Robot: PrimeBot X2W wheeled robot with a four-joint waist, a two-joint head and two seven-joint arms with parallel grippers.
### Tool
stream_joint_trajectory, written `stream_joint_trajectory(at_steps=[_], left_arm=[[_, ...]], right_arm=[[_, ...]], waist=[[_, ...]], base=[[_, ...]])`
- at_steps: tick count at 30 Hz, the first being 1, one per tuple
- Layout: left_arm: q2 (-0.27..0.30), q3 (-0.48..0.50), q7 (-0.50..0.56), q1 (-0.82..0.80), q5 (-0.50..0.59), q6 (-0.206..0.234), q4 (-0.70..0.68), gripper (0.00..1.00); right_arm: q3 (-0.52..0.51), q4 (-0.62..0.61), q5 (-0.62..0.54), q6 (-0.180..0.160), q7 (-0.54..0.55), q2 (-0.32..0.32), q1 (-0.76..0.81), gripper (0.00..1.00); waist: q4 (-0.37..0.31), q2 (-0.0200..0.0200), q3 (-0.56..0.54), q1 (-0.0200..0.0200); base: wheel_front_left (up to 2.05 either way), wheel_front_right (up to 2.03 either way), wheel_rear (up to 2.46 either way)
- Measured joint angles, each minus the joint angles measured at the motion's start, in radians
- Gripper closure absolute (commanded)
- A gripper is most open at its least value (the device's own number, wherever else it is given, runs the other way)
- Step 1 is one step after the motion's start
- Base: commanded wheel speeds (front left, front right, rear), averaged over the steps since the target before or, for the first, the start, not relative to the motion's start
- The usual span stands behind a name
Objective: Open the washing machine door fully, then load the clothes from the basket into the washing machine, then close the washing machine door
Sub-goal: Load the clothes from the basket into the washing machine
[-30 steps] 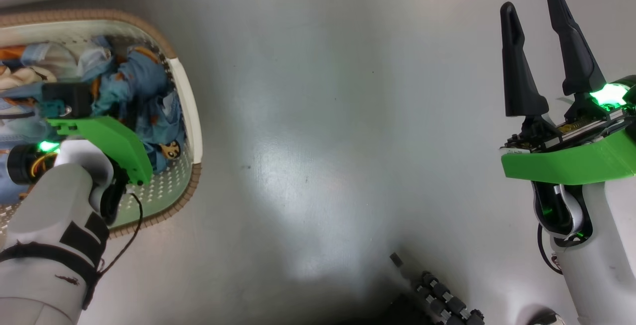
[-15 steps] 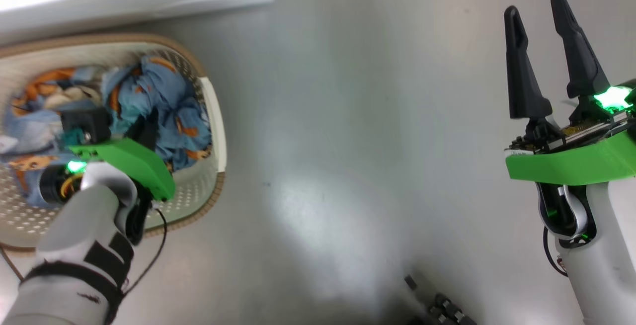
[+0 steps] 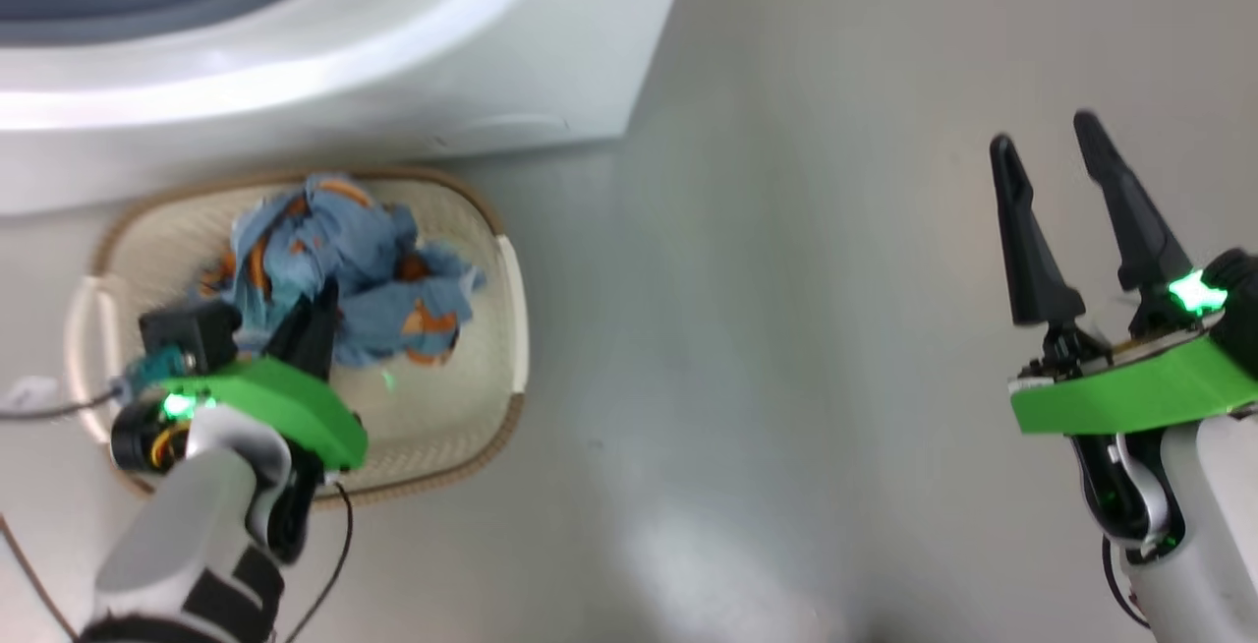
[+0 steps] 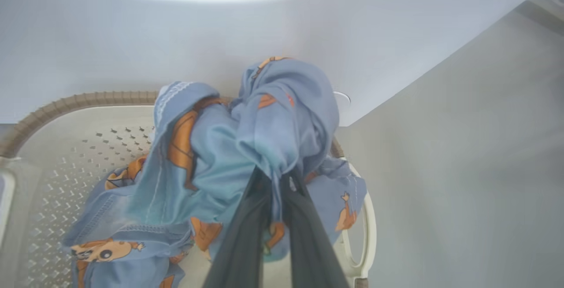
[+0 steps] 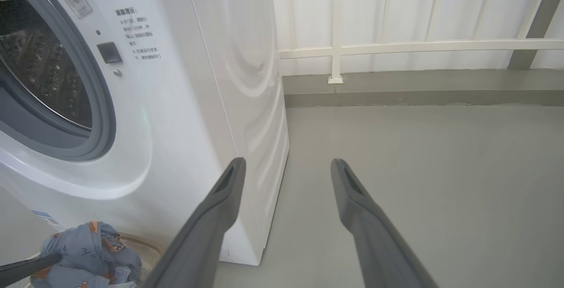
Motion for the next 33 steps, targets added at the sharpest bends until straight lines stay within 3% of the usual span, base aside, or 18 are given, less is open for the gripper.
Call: stream_joint_trajectory(at_steps=[5,14,33], left_arm=[[-0.016,0.146,0.000,0.119,0.131,0.000,-0.112,1.00],[-0.063,0.316,0.000,0.313,0.302,0.000,-0.294,1.00],[-0.098,0.506,0.000,0.645,0.479,0.000,-0.639,1.00]], right_arm=[[-0.004,0.013,0.000,0.000,0.000,-0.012,0.060,0.00],[-0.022,0.031,0.000,0.000,0.000,-0.020,0.180,0.00],[-0.075,0.039,0.000,0.000,0.000,-0.016,0.350,0.00]], waist=[[0.037,0.0000,-0.101,0.0000],[0.090,0.0000,-0.253,-0.0001],[0.177,0.0000,-0.470,0.0000]], base=[[0.00,0.00,0.00],[0.00,0.00,0.00],[0.00,0.00,0.00]])
